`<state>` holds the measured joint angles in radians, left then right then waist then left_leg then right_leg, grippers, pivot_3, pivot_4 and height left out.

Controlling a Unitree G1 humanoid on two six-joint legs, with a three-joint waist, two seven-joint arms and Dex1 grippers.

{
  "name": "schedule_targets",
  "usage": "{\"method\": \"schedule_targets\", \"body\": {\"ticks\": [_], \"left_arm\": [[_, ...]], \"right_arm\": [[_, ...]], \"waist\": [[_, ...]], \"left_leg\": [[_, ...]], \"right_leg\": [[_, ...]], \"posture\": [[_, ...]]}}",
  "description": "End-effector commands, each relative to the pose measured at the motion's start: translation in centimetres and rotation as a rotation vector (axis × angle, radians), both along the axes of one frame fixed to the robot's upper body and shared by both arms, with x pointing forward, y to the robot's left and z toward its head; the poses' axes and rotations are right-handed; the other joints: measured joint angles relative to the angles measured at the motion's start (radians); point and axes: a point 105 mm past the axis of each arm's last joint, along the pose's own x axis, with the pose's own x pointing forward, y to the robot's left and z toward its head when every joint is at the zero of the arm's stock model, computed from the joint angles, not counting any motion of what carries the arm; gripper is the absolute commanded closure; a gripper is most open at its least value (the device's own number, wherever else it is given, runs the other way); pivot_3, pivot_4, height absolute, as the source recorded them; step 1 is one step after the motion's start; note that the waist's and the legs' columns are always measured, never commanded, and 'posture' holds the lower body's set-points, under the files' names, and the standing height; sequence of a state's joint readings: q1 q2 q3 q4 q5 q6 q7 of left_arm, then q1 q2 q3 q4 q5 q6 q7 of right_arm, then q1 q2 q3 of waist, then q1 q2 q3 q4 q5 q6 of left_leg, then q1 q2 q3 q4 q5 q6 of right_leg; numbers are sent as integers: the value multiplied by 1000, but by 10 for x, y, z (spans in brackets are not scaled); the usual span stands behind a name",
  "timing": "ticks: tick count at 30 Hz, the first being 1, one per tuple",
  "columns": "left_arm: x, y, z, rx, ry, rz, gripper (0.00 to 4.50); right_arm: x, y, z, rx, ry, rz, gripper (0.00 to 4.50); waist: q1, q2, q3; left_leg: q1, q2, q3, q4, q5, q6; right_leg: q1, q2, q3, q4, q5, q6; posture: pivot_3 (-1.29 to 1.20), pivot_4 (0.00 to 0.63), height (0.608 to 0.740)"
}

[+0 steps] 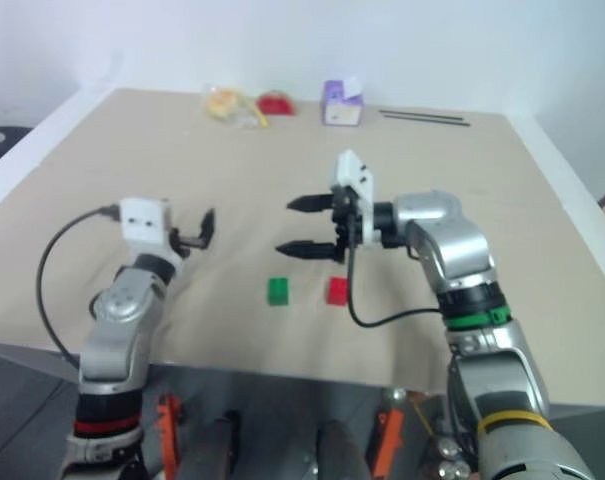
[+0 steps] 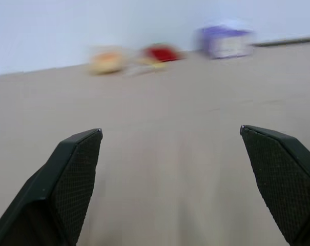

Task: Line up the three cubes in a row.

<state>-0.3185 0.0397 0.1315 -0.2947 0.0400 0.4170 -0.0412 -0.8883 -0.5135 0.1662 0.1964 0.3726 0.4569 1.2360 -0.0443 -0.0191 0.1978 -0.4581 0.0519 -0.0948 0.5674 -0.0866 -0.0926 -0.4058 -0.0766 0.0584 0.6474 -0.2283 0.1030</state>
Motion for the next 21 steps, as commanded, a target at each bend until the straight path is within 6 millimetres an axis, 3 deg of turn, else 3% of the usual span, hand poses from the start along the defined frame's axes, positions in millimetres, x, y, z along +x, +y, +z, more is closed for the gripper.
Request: {"method": "schedule_targets", "body": {"ticks": [1, 10, 21], "left_arm": [[-10, 28, 14, -15, -56, 164, 34], [-10, 34, -27, -42, 73, 125, 34], [-2, 47, -45, -42, 132, 128, 34]], "right_arm": [[3, 7, 7, -12, -50, 21, 0], [16, 25, 0, -27, -67, 14, 0], [15, 26, 3, -17, -79, 19, 0]], "waist": [[0, 0, 0], [0, 0, 0], [-1, 0, 0]], "left_leg": [[0, 0, 0, 0, 0, 0], [0, 0, 0, 0, 0, 0], [0, 0, 0, -1, 0, -1]], "right_leg": [[0, 1, 0, 0, 0, -1], [0, 0, 0, 0, 0, -1], [-1, 0, 0, 0, 0, -1]], "posture": [[0, 150, 740], [0, 150, 740], [0, 150, 740]]}}
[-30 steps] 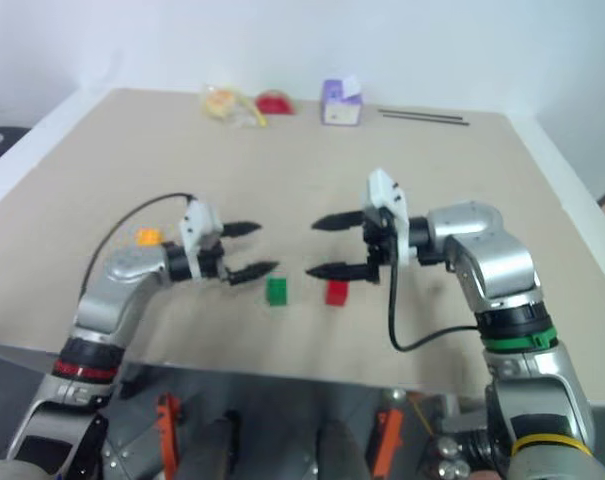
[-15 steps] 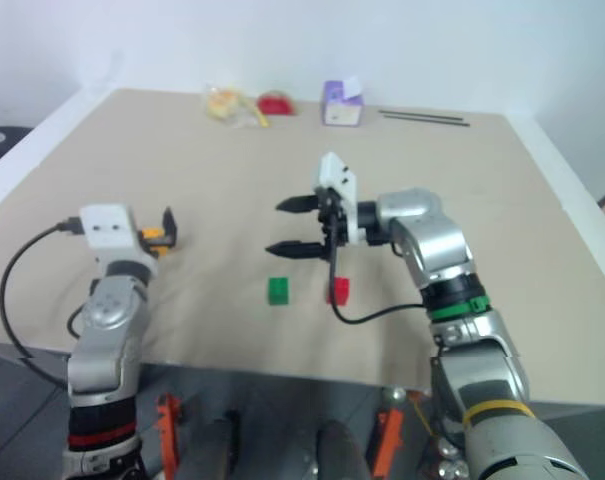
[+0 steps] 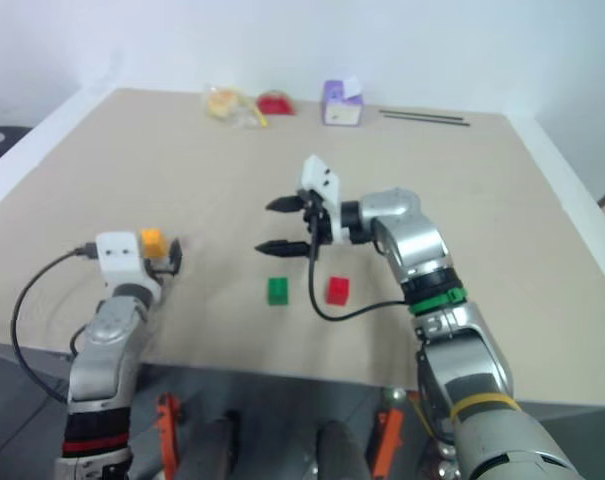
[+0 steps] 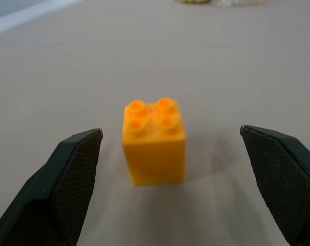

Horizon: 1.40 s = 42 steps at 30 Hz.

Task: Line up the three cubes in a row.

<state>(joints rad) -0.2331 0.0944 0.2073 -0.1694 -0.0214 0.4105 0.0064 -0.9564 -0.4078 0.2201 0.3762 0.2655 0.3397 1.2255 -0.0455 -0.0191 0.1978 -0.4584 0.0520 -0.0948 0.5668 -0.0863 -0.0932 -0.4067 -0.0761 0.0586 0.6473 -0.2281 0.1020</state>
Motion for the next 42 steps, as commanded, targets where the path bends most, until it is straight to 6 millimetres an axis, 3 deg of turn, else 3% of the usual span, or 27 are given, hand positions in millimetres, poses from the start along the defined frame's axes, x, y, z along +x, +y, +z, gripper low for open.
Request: {"method": "schedule_targets", "body": {"ticks": [1, 10, 20, 27, 30, 33, 37, 39, 42], "left_arm": [[4, 4, 12, -2, -53, -4, 34], [9, 5, 13, -2, -63, -11, 34], [8, 9, 11, -34, -60, 20, 3197], [10, 16, 10, -66, -54, 46, 3219], [13, -3, 17, -77, -67, -133, 3219], [8, -30, 38, 15, -119, -427, 3219], [-22, -71, 45, 133, -86, -930, 3219], [-38, -80, 40, 176, -34, -1130, 3219], [-46, -80, 33, 255, 36, -1297, 3219]], "right_arm": [[-2, 2, 18, 24, -65, 17, 0], [0, 1, 21, 34, -70, 7, 0], [1, -1, 21, 25, -74, 8, 0], [0, -5, 26, 40, -75, 10, 0], [-7, -12, 31, 56, -68, 48, 0], [-17, -22, 37, 53, -76, 101, 0], [-33, -36, 33, -14, -82, 175, 0], [-38, -42, 27, -61, -70, 186, 0], [-41, -48, 25, -89, -53, 160, 0]], "waist": [[0, 0, 0], [0, 0, 0], [0, 0, 0], [0, 0, 0], [1, 0, 0], [1, 0, 0], [-1, 0, 0], [-1, 0, 0], [-1, 0, 0]], "left_leg": [[0, 0, 0, 0, 0, 0], [0, 0, 0, 0, 0, 0], [0, 0, 0, -1, 0, 0], [0, 0, 0, -1, 0, 0], [0, 0, 0, -1, 0, 0], [-1, 0, 0, -1, 0, -1], [-1, 0, 0, -2, -1, -1], [-1, 0, 0, -2, -1, -2], [-1, 1, 1, -3, -1, -2]], "right_leg": [[0, 0, 0, 0, 0, 0], [0, 0, 0, 0, 0, 0], [0, 0, 0, 0, 0, 0], [0, 0, 0, 0, 0, 0], [0, 0, 0, 0, 0, 0], [0, 0, 0, 0, -1, 0], [-1, 0, 0, 0, -2, -1], [-1, 0, 0, 0, -3, -2], [-2, 0, 0, 0, -3, -2]], "posture": [[0, 150, 740], [0, 150, 740], [0, 150, 740], [0, 150, 740], [0, 150, 740], [0, 150, 740], [0, 150, 740], [0, 150, 740], [0, 150, 740]]}}
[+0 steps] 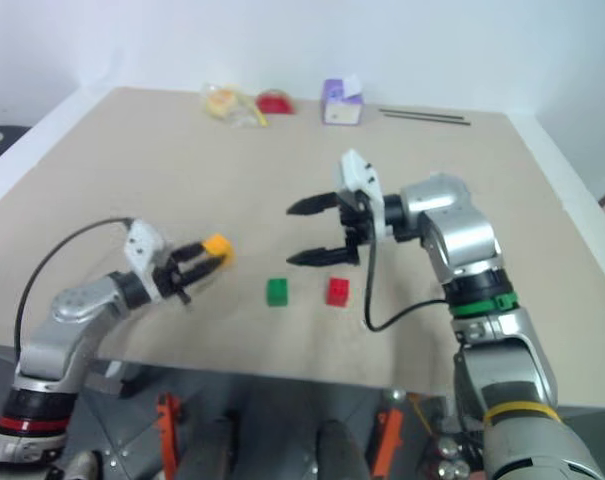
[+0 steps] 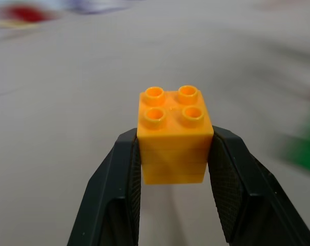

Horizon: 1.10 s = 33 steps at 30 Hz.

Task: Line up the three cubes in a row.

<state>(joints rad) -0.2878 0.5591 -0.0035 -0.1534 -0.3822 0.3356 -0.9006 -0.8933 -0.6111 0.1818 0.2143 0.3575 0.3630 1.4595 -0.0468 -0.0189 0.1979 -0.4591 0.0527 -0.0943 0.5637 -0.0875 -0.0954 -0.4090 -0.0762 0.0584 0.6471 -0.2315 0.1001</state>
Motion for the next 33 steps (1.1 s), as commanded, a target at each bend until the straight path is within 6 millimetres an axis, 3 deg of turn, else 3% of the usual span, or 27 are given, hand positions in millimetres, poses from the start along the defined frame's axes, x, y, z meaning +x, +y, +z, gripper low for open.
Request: {"method": "schedule_targets", "body": {"ticks": [1, 10, 17, 24, 33], "left_arm": [[-9, -3, 5, 77, -15, -189, 3219], [11, 0, -7, 181, 19, -319, 3219], [0, -3, -20, 202, 83, -406, 3219], [-4, 6, -22, 219, 92, -419, 3219], [6, 28, -24, 243, 93, -353, 3219]], "right_arm": [[-9, -3, 10, -5, -21, 2, 0], [-20, -13, 0, -30, 29, -99, 0], [-26, -15, 0, -10, 44, -137, 0], [-26, -18, -1, -16, 47, -150, 0], [-24, -17, -2, -20, 48, -145, 0]], "waist": [[0, 0, 0], [2, 0, 0], [1, 0, 0], [1, 0, 0], [-1, 0, 0]], "left_leg": [[0, 0, 0, 0, 0, 0], [-1, 0, 0, 1, 0, 1], [-1, 1, 0, 0, 0, 1], [-1, 1, 0, 1, 0, 1], [0, 1, 0, 1, 0, 1]], "right_leg": [[0, 0, 0, 0, 0, 0], [0, 0, 0, 0, 0, -1], [0, 0, 0, 0, -1, 0], [0, 0, 0, 0, 0, 0], [0, 0, 0, 0, 0, -1]], "posture": [[0, 150, 740], [0, 150, 740], [0, 150, 740], [0, 150, 740], [0, 150, 740]]}}
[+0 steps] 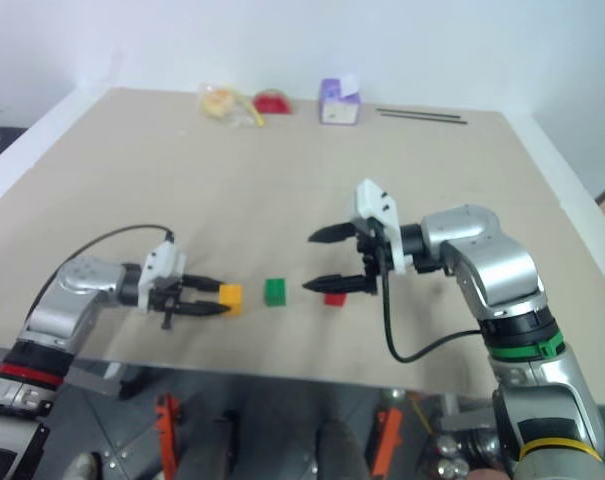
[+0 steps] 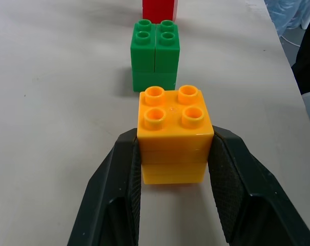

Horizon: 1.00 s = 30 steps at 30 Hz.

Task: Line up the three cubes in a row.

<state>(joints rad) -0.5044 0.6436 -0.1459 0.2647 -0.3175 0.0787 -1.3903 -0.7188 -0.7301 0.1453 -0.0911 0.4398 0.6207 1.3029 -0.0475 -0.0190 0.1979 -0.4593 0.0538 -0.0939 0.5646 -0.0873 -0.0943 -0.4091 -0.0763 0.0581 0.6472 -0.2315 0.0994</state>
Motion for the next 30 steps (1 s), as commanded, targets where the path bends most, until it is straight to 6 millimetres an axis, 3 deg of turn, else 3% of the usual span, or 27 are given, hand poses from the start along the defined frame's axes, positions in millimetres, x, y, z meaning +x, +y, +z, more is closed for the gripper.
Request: {"method": "schedule_targets", "body": {"ticks": [1, 19, 30], "left_arm": [[6, 23, -1, 43, -3, 67, 3219], [17, 50, -6, 69, 25, 162, 3219], [14, 48, -10, 74, 44, 132, 3219]], "right_arm": [[0, -2, 13, 13, -52, 7, 0], [0, -2, 10, 7, -46, 7, 0], [1, -2, 10, 5, -48, 8, 0]], "waist": [[-1, 0, 0], [-1, 0, 0], [-1, 0, 0]], "left_leg": [[0, 0, 0, 0, 0, 0], [3, 2, 2, 0, 1, 1], [5, 5, 8, 0, 0, 1]], "right_leg": [[0, 0, 0, 0, 0, 0], [0, 0, 0, 0, 3, -3], [0, 0, 1, 0, 3, -4]], "posture": [[0, 150, 740], [0, 150, 740], [0, 150, 740]]}}
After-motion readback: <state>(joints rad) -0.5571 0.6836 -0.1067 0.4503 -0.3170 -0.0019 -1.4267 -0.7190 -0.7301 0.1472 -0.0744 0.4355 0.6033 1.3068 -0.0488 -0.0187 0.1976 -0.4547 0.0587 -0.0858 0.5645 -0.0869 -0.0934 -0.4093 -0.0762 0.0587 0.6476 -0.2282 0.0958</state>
